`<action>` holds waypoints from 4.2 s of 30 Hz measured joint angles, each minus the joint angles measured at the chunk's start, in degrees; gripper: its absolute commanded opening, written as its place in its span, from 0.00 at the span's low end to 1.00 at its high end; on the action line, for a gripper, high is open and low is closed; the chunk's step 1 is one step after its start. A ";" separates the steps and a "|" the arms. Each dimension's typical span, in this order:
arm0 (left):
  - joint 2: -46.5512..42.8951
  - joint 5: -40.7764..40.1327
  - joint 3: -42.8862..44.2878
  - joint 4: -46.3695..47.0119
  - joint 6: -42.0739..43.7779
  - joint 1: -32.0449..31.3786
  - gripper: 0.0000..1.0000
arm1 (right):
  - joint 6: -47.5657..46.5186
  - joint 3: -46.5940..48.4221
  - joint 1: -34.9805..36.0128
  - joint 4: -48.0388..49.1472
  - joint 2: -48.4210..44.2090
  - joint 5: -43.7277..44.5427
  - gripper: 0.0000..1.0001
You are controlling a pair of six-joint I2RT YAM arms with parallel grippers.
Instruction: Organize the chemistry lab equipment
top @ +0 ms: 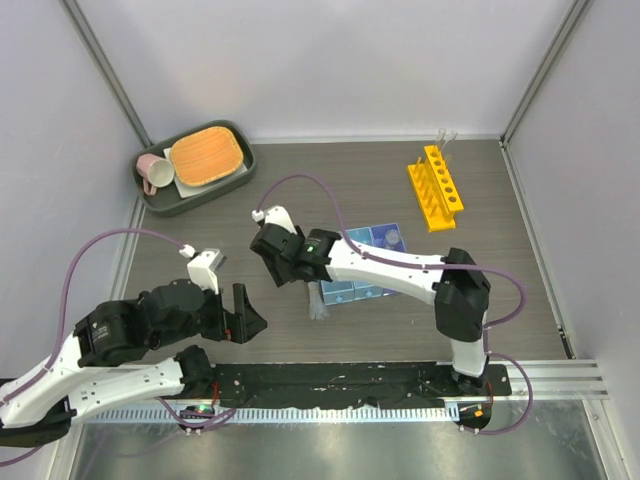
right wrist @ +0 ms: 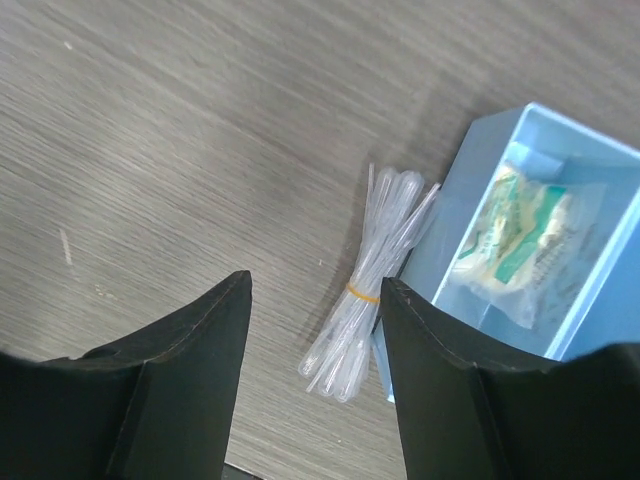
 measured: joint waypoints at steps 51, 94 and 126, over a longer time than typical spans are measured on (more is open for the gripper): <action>-9.22 0.68 -2.12 -1.81 1.01 0.00 1.00 | 12.87 0.92 3.19 -8.41 18.08 10.14 0.06; -4.33 1.11 -0.61 -0.37 1.40 0.00 1.00 | 5.70 -16.24 -18.78 -6.08 -16.13 2.01 0.09; -1.60 1.07 0.81 -0.72 1.38 0.00 1.00 | 2.54 -26.91 -22.10 8.94 -7.26 -1.92 0.09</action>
